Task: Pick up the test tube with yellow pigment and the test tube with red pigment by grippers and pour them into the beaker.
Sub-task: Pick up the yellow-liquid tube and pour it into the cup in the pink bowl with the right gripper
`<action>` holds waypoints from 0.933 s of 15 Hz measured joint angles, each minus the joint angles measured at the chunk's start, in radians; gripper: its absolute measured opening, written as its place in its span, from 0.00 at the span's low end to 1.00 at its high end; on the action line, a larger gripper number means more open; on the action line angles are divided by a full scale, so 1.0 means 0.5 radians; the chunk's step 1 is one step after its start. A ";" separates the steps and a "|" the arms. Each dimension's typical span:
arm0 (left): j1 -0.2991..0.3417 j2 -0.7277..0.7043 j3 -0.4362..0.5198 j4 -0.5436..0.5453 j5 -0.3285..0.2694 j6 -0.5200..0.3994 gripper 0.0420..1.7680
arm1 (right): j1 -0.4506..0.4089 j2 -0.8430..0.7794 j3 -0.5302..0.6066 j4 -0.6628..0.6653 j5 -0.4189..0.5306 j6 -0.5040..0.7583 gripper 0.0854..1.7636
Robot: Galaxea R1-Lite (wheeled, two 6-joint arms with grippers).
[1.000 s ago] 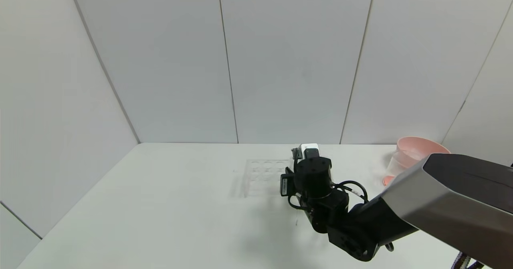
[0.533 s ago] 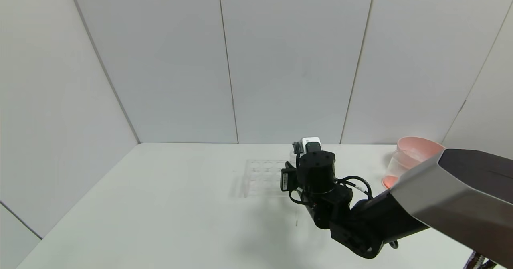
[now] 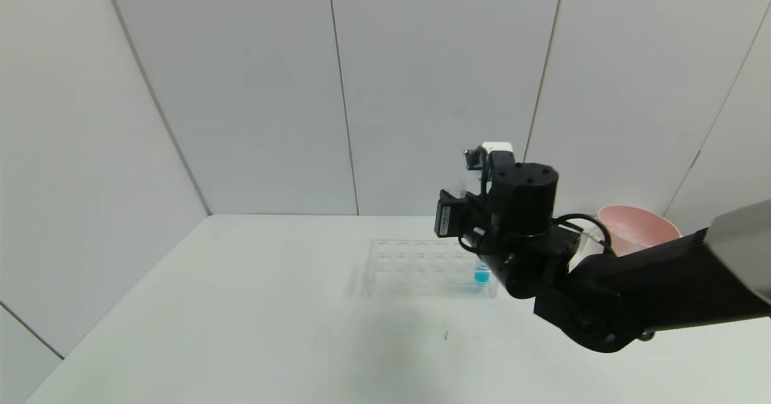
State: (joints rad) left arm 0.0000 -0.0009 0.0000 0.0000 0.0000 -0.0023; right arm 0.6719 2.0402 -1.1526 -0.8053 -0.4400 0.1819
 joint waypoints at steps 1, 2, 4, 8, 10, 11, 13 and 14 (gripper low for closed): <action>0.000 0.000 0.000 0.000 0.000 0.000 1.00 | -0.057 -0.073 0.001 0.036 0.045 -0.002 0.26; 0.000 0.000 0.000 0.001 0.000 0.000 1.00 | -0.145 -0.149 0.016 0.054 0.115 -0.013 0.26; 0.000 0.000 0.000 0.000 0.000 0.000 1.00 | -0.366 -0.280 0.080 0.075 0.329 -0.066 0.26; 0.000 0.000 0.000 0.000 0.000 -0.001 1.00 | -0.975 -0.494 0.276 0.085 1.051 -0.151 0.26; 0.000 0.000 0.000 0.000 -0.001 -0.001 1.00 | -1.300 -0.557 0.348 0.085 1.437 -0.183 0.26; 0.000 0.000 0.000 0.000 0.000 -0.001 1.00 | -1.467 -0.576 0.371 0.084 1.637 -0.209 0.26; 0.000 0.000 0.000 0.000 0.000 -0.001 1.00 | -1.754 -0.580 0.383 0.076 1.979 -0.349 0.26; 0.000 0.000 0.000 0.000 0.000 -0.001 1.00 | -1.891 -0.569 0.372 0.075 2.137 -0.505 0.26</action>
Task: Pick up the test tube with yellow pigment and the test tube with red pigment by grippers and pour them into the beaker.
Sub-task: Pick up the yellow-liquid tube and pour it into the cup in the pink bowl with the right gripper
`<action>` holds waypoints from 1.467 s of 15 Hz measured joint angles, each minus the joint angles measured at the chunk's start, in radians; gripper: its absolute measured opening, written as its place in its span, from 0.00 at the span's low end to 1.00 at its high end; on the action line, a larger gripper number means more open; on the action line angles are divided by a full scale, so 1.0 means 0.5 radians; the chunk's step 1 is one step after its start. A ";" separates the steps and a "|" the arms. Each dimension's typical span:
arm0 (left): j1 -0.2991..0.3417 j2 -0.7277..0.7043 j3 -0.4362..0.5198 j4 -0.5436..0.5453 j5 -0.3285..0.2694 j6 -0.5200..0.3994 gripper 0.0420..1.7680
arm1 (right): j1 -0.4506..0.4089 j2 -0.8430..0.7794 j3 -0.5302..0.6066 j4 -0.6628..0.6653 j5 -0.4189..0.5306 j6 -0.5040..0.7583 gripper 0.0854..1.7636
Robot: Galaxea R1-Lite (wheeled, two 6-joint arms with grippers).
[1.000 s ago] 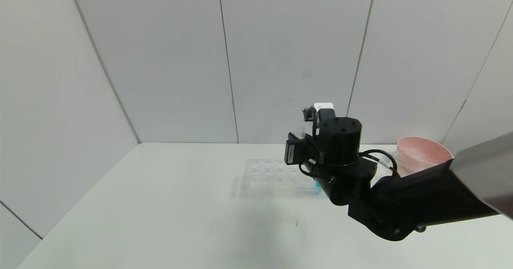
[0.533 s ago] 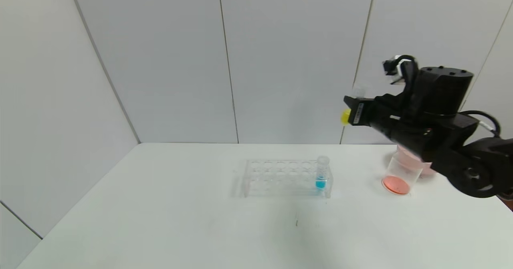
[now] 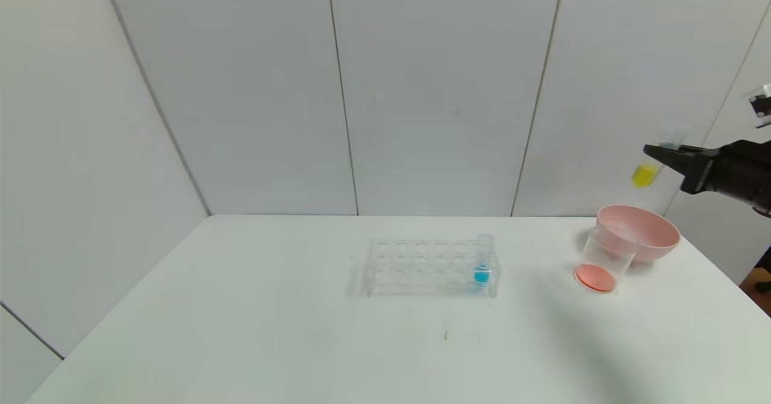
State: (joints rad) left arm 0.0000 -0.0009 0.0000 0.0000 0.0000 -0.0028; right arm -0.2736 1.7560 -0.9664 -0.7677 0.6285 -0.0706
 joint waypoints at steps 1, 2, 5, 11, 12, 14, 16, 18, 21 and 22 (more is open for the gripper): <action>0.000 0.000 0.000 0.000 0.000 0.000 1.00 | -0.108 0.023 -0.017 -0.008 0.107 -0.182 0.26; 0.000 0.000 0.000 0.000 0.000 0.000 1.00 | -0.191 0.054 -0.034 -0.011 0.163 -0.369 0.26; 0.000 0.000 0.000 0.000 0.000 0.001 1.00 | -0.316 0.178 -0.052 -0.014 0.204 -0.951 0.26; 0.000 0.000 0.000 0.000 0.000 0.001 1.00 | -0.285 0.366 -0.035 -0.012 0.204 -1.768 0.26; 0.000 0.000 0.000 0.000 0.000 0.000 1.00 | -0.280 0.385 -0.039 -0.013 0.204 -1.887 0.26; 0.000 0.000 0.000 0.000 0.000 0.000 1.00 | -0.273 0.413 -0.040 -0.023 0.206 -2.071 0.26; 0.000 0.000 0.000 0.000 0.000 0.000 1.00 | -0.264 0.430 -0.031 -0.062 0.206 -2.225 0.26; 0.000 0.000 0.000 0.000 0.000 0.001 1.00 | -0.241 0.441 0.003 -0.187 0.202 -2.316 0.26; 0.000 0.000 0.000 0.000 0.000 0.000 1.00 | -0.201 0.459 0.118 -0.406 0.199 -2.457 0.26; 0.000 0.000 0.000 0.000 0.000 0.000 1.00 | -0.197 0.463 0.157 -0.451 0.195 -2.491 0.26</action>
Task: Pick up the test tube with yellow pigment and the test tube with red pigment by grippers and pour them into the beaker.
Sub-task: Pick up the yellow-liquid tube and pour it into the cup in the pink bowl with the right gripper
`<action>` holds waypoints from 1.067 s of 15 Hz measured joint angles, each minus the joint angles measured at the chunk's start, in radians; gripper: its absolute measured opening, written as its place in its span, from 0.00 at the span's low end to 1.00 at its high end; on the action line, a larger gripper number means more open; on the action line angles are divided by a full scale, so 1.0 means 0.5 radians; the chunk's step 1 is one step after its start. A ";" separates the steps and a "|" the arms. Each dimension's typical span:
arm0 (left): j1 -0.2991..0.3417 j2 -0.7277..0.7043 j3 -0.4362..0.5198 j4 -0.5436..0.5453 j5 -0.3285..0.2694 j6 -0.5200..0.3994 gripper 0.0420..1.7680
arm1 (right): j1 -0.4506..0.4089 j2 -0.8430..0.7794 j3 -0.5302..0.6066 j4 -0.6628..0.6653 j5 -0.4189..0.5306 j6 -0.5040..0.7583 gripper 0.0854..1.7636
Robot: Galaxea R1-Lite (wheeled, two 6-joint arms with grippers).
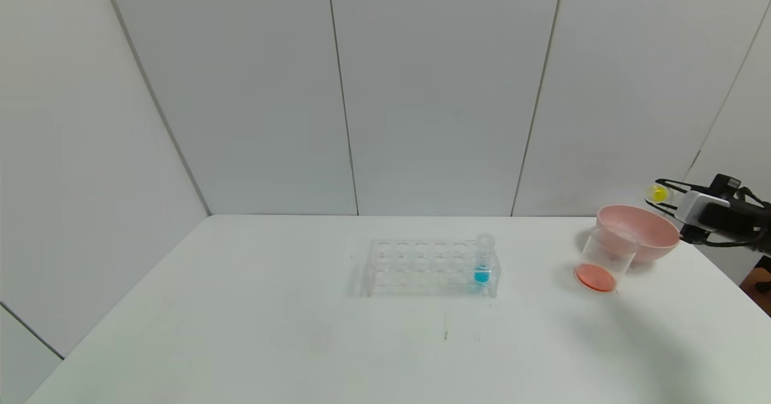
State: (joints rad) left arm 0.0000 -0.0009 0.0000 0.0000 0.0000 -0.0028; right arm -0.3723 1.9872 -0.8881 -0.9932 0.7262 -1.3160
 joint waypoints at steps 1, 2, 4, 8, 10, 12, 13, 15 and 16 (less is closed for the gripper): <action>0.000 0.000 0.000 0.000 0.000 0.000 1.00 | 0.003 0.003 0.030 -0.031 -0.005 -0.035 0.26; 0.000 0.000 0.000 0.000 0.000 0.000 1.00 | 0.006 0.005 0.051 -0.043 -0.043 -0.073 0.26; 0.000 0.000 0.000 0.000 0.000 0.000 1.00 | 0.008 0.009 0.064 -0.038 -0.169 -0.165 0.26; 0.000 0.000 0.000 0.000 0.000 0.001 1.00 | 0.038 0.011 0.078 -0.108 -0.196 -0.271 0.26; 0.000 0.000 0.000 0.000 0.000 0.000 1.00 | 0.045 0.012 0.079 -0.156 -0.195 -0.328 0.26; 0.000 0.000 0.000 0.000 0.000 0.000 1.00 | 0.045 0.014 0.085 -0.160 -0.196 -0.382 0.26; 0.000 0.000 0.000 0.000 0.000 0.000 1.00 | 0.044 0.015 0.094 -0.160 -0.199 -0.402 0.26; 0.000 0.000 0.000 0.000 0.000 0.000 1.00 | 0.045 0.014 0.117 -0.172 -0.233 -0.452 0.26; 0.000 0.000 0.000 0.000 0.000 0.000 1.00 | 0.045 0.014 0.128 -0.190 -0.246 -0.478 0.26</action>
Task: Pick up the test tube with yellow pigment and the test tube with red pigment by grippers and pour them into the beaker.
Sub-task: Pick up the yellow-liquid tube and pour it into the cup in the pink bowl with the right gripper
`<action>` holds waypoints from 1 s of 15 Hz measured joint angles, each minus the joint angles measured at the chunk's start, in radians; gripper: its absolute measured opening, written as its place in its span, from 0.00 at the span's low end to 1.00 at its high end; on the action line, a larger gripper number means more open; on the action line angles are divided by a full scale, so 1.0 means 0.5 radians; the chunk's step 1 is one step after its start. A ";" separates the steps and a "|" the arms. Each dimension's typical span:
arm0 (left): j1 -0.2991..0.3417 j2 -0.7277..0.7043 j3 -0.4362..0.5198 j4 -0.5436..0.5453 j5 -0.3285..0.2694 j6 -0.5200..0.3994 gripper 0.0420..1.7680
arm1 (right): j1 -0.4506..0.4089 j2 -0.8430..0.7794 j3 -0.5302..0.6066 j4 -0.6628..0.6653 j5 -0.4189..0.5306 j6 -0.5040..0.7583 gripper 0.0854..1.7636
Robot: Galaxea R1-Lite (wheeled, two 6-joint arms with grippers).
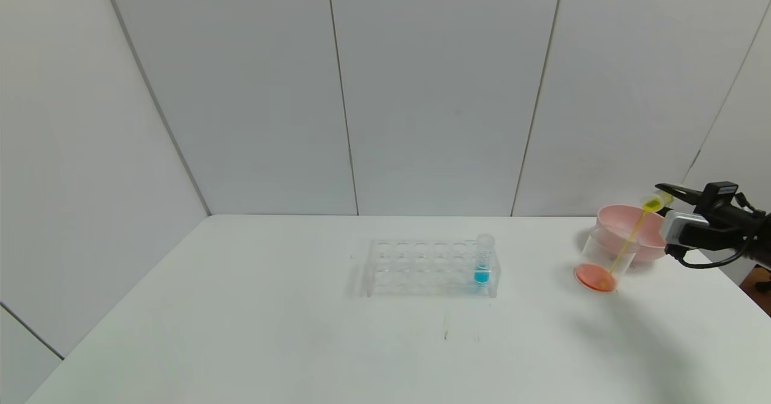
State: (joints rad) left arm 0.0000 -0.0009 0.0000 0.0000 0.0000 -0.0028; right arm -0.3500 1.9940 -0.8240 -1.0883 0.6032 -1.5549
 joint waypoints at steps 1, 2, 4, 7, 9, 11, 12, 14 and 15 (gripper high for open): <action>0.000 0.000 0.000 0.000 0.000 0.000 1.00 | 0.000 -0.001 0.006 -0.013 -0.003 -0.025 0.26; 0.000 0.000 0.000 0.000 0.000 0.001 1.00 | 0.000 -0.002 0.009 -0.022 -0.003 -0.043 0.26; 0.000 0.000 0.000 0.000 0.000 0.000 1.00 | 0.001 -0.002 0.013 -0.021 -0.019 -0.050 0.26; 0.000 0.000 0.000 0.000 0.000 0.000 1.00 | 0.002 -0.004 0.014 -0.023 -0.024 -0.057 0.26; 0.000 0.000 0.000 0.000 0.000 0.000 1.00 | 0.008 -0.005 0.013 -0.029 -0.023 -0.086 0.26; 0.000 0.000 0.000 0.000 0.000 0.001 1.00 | 0.015 -0.005 0.011 -0.073 -0.024 -0.099 0.26; 0.000 0.000 0.000 0.000 0.000 0.000 1.00 | 0.023 -0.005 0.011 -0.094 -0.035 -0.117 0.26; 0.000 0.000 0.000 0.000 0.000 0.000 1.00 | 0.034 -0.005 0.014 -0.129 -0.084 -0.163 0.26; 0.000 0.000 0.000 0.000 0.000 0.000 1.00 | 0.034 -0.006 0.017 -0.130 -0.092 -0.172 0.26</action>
State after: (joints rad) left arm 0.0000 -0.0009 0.0000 0.0000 0.0000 -0.0028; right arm -0.3328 1.9911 -0.8153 -1.1532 0.5570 -1.6409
